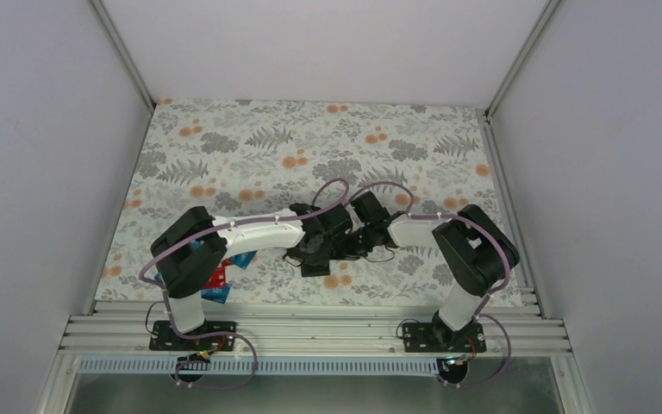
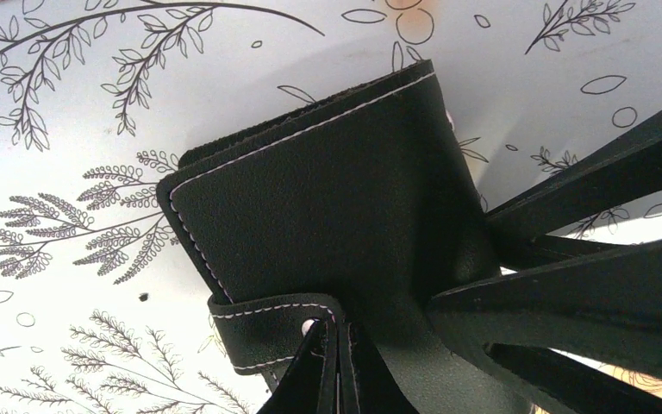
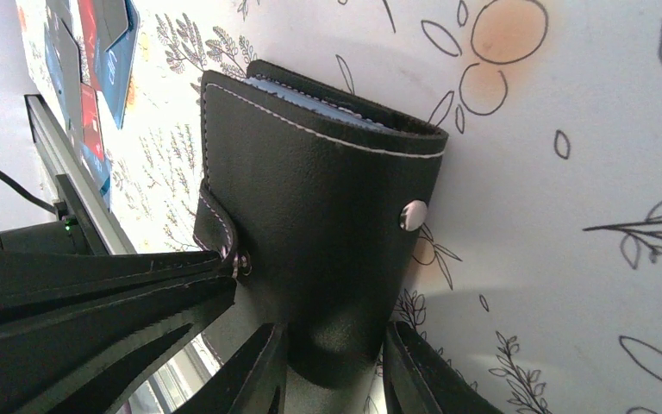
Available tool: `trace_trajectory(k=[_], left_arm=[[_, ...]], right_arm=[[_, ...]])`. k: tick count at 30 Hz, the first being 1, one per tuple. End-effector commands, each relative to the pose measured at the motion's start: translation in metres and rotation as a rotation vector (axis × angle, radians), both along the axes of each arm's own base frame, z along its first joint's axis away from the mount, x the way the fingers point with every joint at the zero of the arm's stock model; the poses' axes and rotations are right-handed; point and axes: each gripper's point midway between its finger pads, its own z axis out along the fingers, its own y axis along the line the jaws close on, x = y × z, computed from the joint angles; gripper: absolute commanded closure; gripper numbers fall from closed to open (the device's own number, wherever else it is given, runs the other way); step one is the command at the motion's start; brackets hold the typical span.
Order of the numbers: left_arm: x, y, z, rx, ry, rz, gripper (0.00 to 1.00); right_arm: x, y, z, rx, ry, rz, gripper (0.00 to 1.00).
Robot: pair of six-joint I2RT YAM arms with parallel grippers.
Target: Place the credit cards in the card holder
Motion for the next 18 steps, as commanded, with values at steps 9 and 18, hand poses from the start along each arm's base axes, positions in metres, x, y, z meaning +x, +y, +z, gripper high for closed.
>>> trace_trajectory(k=[9,18], left_arm=[[-0.019,-0.011,-0.052,-0.023,0.122,-0.052,0.98],[-0.024,-0.005,-0.071,-0.012,0.164,-0.066,0.97]], right_arm=[[-0.012,-0.017,-0.032,-0.11,0.049,-0.005,0.69],[-0.013,-0.017,-0.031,-0.099,0.04,-0.002,0.69]])
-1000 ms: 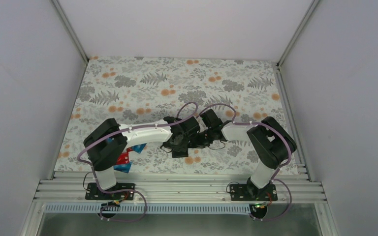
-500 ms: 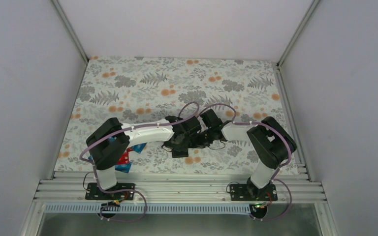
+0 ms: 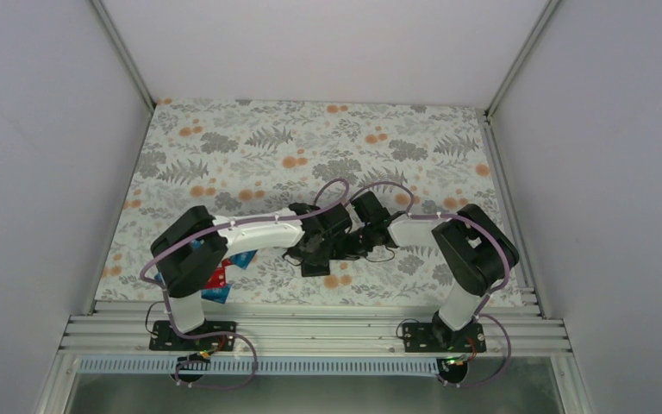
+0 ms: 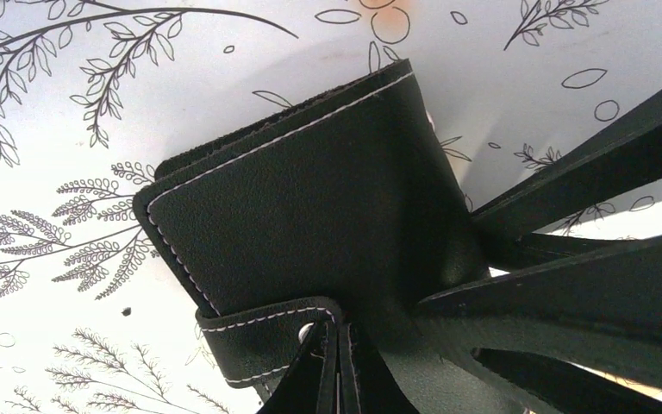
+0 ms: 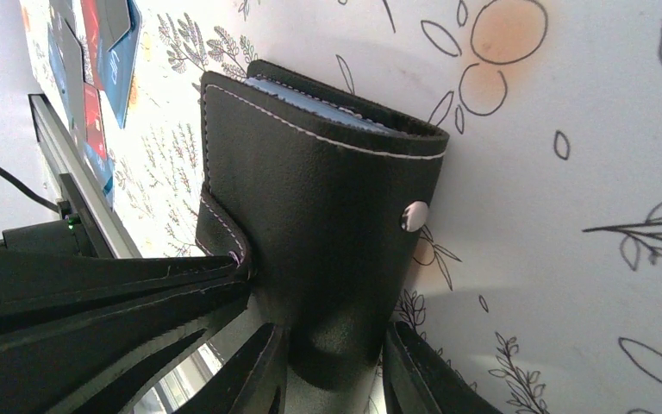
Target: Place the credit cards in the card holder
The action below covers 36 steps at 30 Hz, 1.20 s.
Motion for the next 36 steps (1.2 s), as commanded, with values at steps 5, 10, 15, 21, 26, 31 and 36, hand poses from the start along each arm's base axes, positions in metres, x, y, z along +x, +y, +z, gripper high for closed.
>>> trace_trajectory(k=[5,10,15,21,26,31,36], left_arm=[[-0.001,-0.014,-0.025,-0.063,0.045,-0.035,0.82],[0.024,-0.017,0.027,-0.128,-0.08,-0.028,0.66],[0.043,-0.008,0.08,-0.191,-0.203,-0.021,0.41],[0.067,0.021,0.143,-0.234,-0.391,0.013,0.01],[0.094,0.06,0.177,-0.153,-0.565,0.05,0.0],[0.125,0.107,0.193,-0.049,-0.701,0.164,0.0],[0.148,0.154,0.223,-0.029,-0.867,0.294,0.0]], right_arm=[[0.0,-0.014,-0.011,-0.102,-0.029,-0.005,0.65],[0.025,-0.014,0.036,-0.11,-0.165,-0.036,0.52],[0.053,-0.028,0.079,-0.164,-0.303,-0.11,0.32],[0.09,-0.045,0.143,-0.175,-0.489,-0.245,0.0],[0.125,-0.068,0.208,-0.228,-0.702,-0.403,0.0],[0.15,-0.11,0.259,-0.332,-0.903,-0.58,0.0],[0.159,-0.171,0.302,-0.391,-1.073,-0.85,0.0]])
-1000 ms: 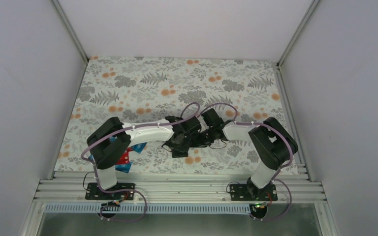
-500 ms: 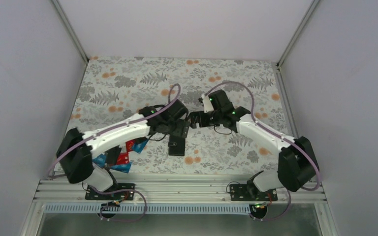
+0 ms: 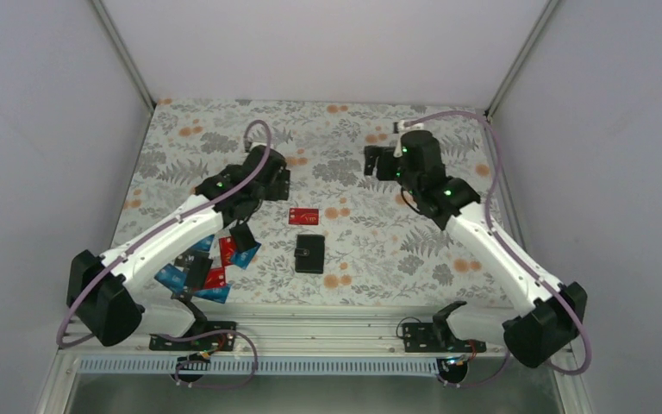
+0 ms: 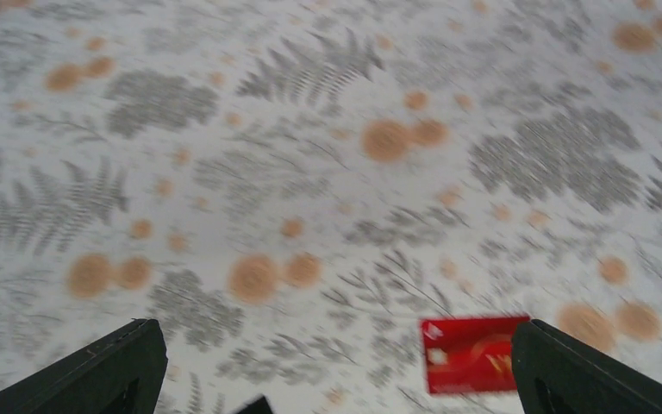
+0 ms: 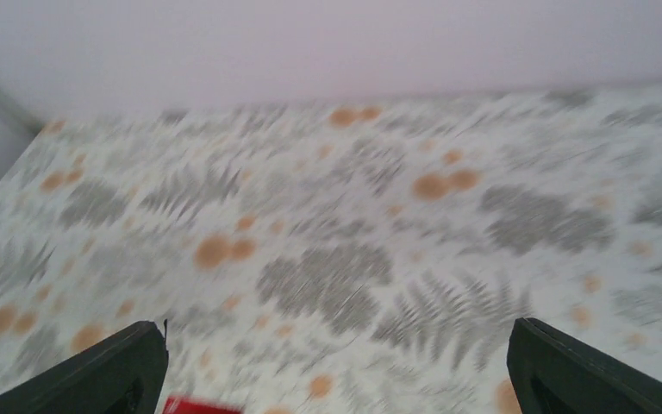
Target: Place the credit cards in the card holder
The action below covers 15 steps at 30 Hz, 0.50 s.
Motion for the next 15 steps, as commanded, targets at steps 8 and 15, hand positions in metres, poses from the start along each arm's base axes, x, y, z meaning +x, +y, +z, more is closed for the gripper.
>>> trace_trajectory(k=[8,15], left_arm=[[0.025,0.091,0.082,0.174,-0.491,0.14,0.0],[0.044,0.141,0.036,0.034,-0.515,0.185,0.0]], right_arm=[[0.02,-0.054,-0.003,-0.225,-0.258,-0.148,0.0],[0.027,-0.08,-0.038,-0.201,-0.328,-0.158,0.0]])
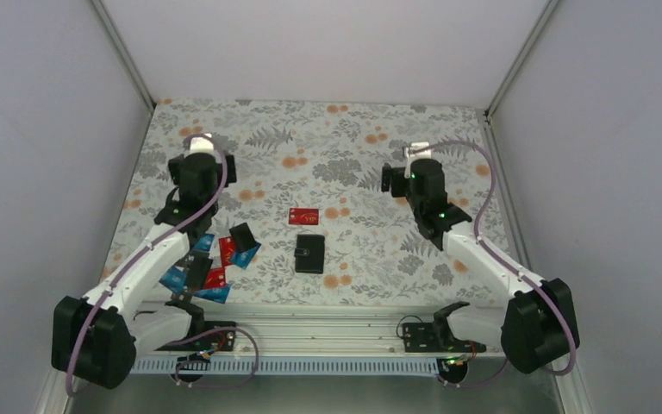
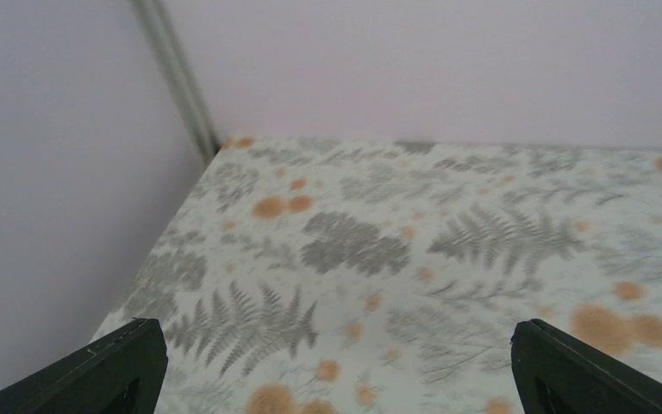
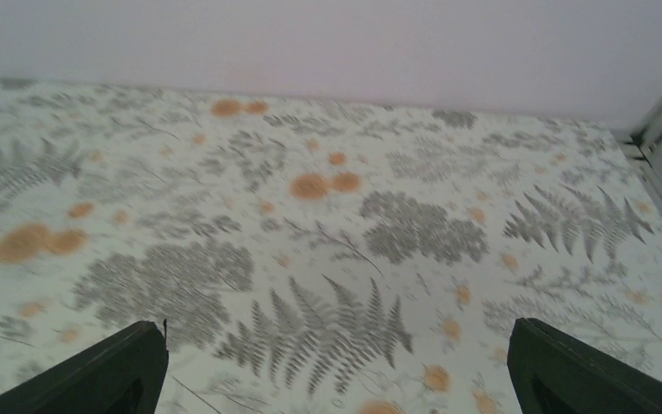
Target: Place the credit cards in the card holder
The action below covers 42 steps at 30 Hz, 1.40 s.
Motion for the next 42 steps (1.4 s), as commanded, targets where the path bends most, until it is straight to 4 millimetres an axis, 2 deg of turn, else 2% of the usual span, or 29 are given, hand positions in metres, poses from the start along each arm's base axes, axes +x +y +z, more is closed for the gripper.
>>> trace_trajectory(k=[1,4,8,12,15,17,22,25,29,42], left_arm=[[0.005,0.014,-0.013,-0.008,-0.143,-0.063,0.0],[-0.001,0.023,-0.038,0.062,-0.17,-0.057,0.0],[-0.008,0.046,-0.077,0.077,-0.153,0.048,0.0],[-0.015,0.049,-0.088,0.109,-0.216,0.051,0.0],[-0.007,0.05,-0.1,0.11,-0.211,0.021,0.0],[-0.001,0.052,-0.1,0.099,-0.229,0.001,0.02],[0.007,0.053,-0.095,0.071,-0.283,-0.099,0.03],[0.014,0.056,-0.111,0.048,-0.283,-0.135,0.03],[0.016,0.046,-0.118,0.048,-0.253,-0.206,0.0],[0.017,0.047,-0.117,0.046,-0.254,-0.21,0.0]], right_arm=[[0.001,-0.021,0.009,-0.014,-0.177,-0.007,0.0],[0.001,-0.042,-0.006,-0.036,-0.176,-0.061,0.0],[0.003,-0.073,-0.035,-0.018,-0.168,-0.141,0.0],[-0.001,-0.087,-0.046,-0.026,-0.221,-0.137,0.0],[-0.002,-0.097,-0.053,-0.032,-0.264,-0.138,0.0],[-0.001,-0.107,-0.062,-0.003,-0.273,-0.149,0.0],[0.012,-0.109,-0.061,0.009,-0.322,-0.102,0.0],[0.021,-0.113,-0.078,0.042,-0.286,-0.073,0.0],[0.013,-0.111,-0.08,0.057,-0.312,-0.031,0.0],[0.014,-0.109,-0.08,0.048,-0.309,-0.029,0.0]])
